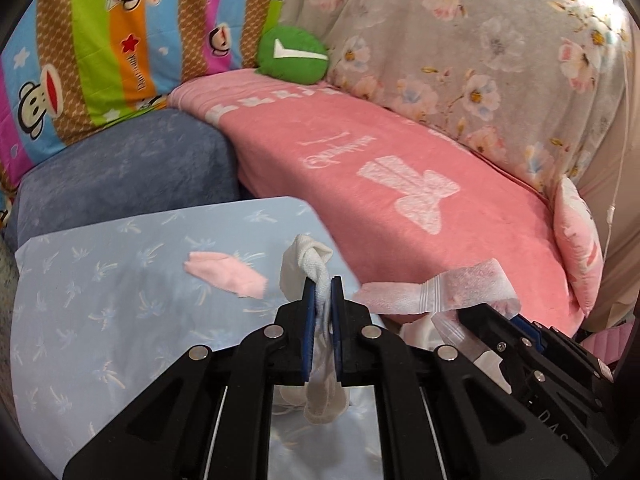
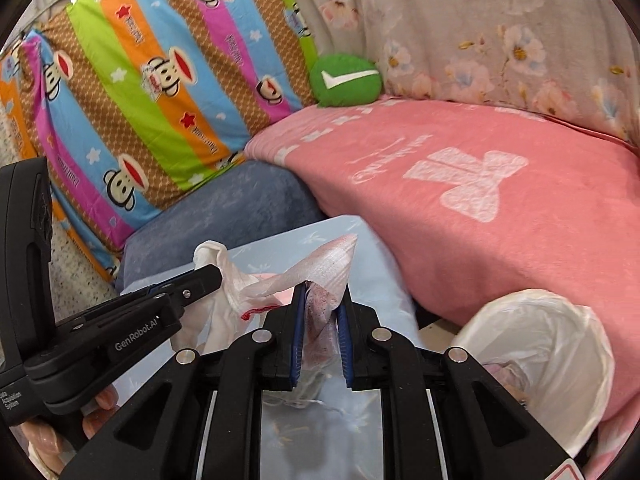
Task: Collect trash
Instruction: 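Carry the glove and pink cloth in both tools over the white bin, then open both tools to drop the glove and pink cloth into the bin, then move both open tools back over the grey pouch and pink cloth, then grasp the grey drawstring pouch with the left tool while the right tool grasps the pink cloth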
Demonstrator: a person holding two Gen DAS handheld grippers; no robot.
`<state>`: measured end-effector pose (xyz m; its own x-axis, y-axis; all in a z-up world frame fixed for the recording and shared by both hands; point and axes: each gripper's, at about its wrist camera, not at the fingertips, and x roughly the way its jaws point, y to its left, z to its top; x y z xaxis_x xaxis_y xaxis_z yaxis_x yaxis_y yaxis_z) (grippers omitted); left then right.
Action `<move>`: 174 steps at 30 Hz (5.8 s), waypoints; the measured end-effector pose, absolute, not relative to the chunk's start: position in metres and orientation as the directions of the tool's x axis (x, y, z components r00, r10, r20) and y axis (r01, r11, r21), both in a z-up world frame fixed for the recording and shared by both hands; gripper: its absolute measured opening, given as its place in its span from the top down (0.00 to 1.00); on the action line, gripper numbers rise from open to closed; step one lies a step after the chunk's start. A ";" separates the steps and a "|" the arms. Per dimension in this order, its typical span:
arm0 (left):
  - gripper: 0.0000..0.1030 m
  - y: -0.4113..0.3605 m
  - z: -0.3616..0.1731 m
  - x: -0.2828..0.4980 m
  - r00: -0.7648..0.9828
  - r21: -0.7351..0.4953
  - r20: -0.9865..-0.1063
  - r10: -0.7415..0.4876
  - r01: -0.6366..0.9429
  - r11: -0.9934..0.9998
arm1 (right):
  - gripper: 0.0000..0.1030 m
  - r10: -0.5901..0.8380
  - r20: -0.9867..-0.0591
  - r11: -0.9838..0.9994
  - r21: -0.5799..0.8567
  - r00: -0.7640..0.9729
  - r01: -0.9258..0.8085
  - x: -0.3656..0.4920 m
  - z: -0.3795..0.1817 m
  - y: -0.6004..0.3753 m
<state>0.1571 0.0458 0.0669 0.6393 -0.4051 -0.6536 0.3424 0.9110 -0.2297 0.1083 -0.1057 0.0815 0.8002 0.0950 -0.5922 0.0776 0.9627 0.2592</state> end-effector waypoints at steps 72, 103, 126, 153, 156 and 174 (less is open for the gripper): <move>0.29 -0.105 0.052 0.102 0.563 -0.164 -0.678 -0.473 0.511 0.844 | 0.69 -0.129 -0.598 0.898 0.267 0.791 0.349 0.011 0.069 -0.265; 0.23 -0.036 0.030 0.111 0.590 -0.196 -0.710 -0.383 0.357 0.913 | 0.54 -0.045 -0.631 0.936 0.244 0.774 0.254 0.028 0.056 -0.199; 0.14 0.035 -0.047 0.140 0.507 -0.171 -0.832 -0.225 0.152 0.973 | 0.52 0.018 -0.688 0.951 0.237 0.726 0.201 0.058 0.026 -0.155; 0.91 0.081 -0.074 0.172 0.459 -0.217 -0.858 -0.230 0.080 0.973 | 0.52 0.077 -0.732 0.970 0.212 0.677 0.119 0.100 0.005 -0.104; 0.91 0.092 -0.059 0.173 0.489 -0.219 -0.841 -0.231 0.082 0.972 | 0.52 0.100 -0.730 0.972 0.215 0.676 0.089 0.110 0.008 -0.091; 0.90 0.153 -0.011 0.230 0.628 -0.121 -0.769 -0.117 0.036 0.992 | 0.52 0.221 -0.723 0.965 0.261 0.655 -0.037 0.222 -0.009 -0.009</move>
<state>0.2303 0.1527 -0.0115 0.6279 -0.1168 -0.7695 0.0360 0.9920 -0.1212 0.2218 -0.0085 -0.0091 0.6550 0.2208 -0.7227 -0.0372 0.9646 0.2609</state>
